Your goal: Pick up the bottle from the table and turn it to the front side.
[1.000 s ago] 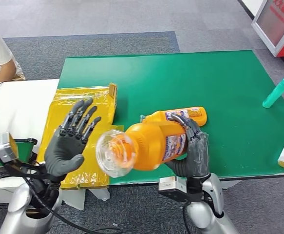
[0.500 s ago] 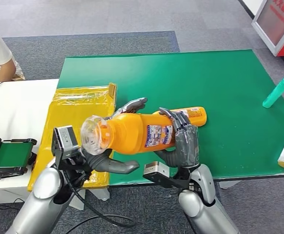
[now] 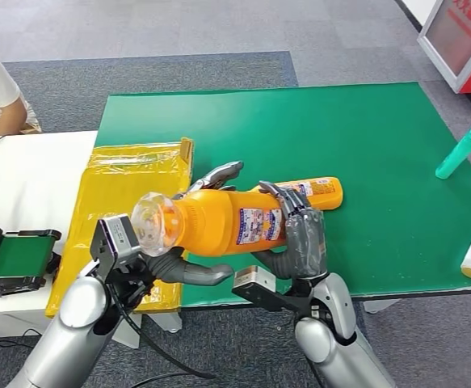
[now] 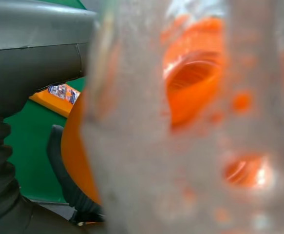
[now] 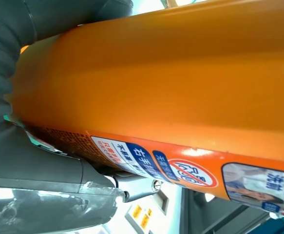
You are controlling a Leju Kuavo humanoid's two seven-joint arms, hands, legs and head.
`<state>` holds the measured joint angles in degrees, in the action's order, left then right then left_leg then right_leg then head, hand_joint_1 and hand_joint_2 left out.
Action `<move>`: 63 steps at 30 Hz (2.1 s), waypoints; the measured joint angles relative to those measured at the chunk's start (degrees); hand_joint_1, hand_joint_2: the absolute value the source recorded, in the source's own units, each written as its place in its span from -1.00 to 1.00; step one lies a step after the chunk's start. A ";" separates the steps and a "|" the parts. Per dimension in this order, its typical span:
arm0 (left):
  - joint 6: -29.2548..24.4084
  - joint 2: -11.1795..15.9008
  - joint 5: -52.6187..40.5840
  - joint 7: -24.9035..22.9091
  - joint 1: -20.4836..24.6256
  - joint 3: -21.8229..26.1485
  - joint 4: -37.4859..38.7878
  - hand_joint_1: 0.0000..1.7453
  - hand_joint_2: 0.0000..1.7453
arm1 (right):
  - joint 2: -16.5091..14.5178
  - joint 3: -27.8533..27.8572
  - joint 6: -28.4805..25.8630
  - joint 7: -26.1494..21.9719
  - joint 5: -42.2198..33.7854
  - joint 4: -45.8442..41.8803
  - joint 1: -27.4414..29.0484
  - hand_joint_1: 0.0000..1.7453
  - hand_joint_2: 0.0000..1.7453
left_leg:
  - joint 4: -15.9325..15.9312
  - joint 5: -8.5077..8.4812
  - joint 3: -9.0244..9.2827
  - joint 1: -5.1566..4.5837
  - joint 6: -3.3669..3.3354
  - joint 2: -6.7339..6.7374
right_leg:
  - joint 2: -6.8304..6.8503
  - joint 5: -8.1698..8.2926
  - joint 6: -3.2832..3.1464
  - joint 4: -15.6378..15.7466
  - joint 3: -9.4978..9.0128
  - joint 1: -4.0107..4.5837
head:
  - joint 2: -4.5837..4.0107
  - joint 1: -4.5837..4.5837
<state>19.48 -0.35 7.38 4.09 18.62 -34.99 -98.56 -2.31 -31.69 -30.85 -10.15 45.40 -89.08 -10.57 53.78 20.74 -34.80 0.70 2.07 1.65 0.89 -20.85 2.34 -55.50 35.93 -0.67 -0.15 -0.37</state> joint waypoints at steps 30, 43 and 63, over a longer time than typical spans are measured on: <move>-8.38 -0.64 -8.77 3.04 -4.19 3.99 0.68 1.00 1.00 | 0.02 1.60 3.22 -0.85 -17.52 -1.56 2.04 -1.00 1.00 | 0.00 0.01 -0.03 0.00 0.00 0.00 | 0.01 -0.01 0.00 0.00 0.01 0.00 | 0.00 -0.01; -21.54 0.35 -32.94 1.90 -8.05 13.21 -1.48 1.00 1.00 | 0.41 14.00 5.10 -2.23 -20.67 -11.89 7.27 -1.00 1.00 | 0.00 0.03 -0.06 0.00 0.02 0.00 | -0.03 -0.02 -0.01 -0.01 0.08 0.00 | 0.00 -0.01; -36.19 2.95 -85.19 -3.06 -3.73 15.59 23.86 1.00 1.00 | -0.05 18.23 7.50 -3.23 -23.30 -25.88 7.50 -1.00 1.00 | 0.00 0.01 -0.06 0.00 0.03 0.00 | -0.04 -0.01 -0.02 -0.01 0.12 0.00 | 0.00 0.00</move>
<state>-16.71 2.60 -77.81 1.03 14.88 -19.39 -74.70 -2.36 -13.46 -23.34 -13.38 22.10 -114.96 -3.08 53.78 20.75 -34.86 0.70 2.10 1.65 0.84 -20.86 2.32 -55.51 36.05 -0.67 -0.15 -0.37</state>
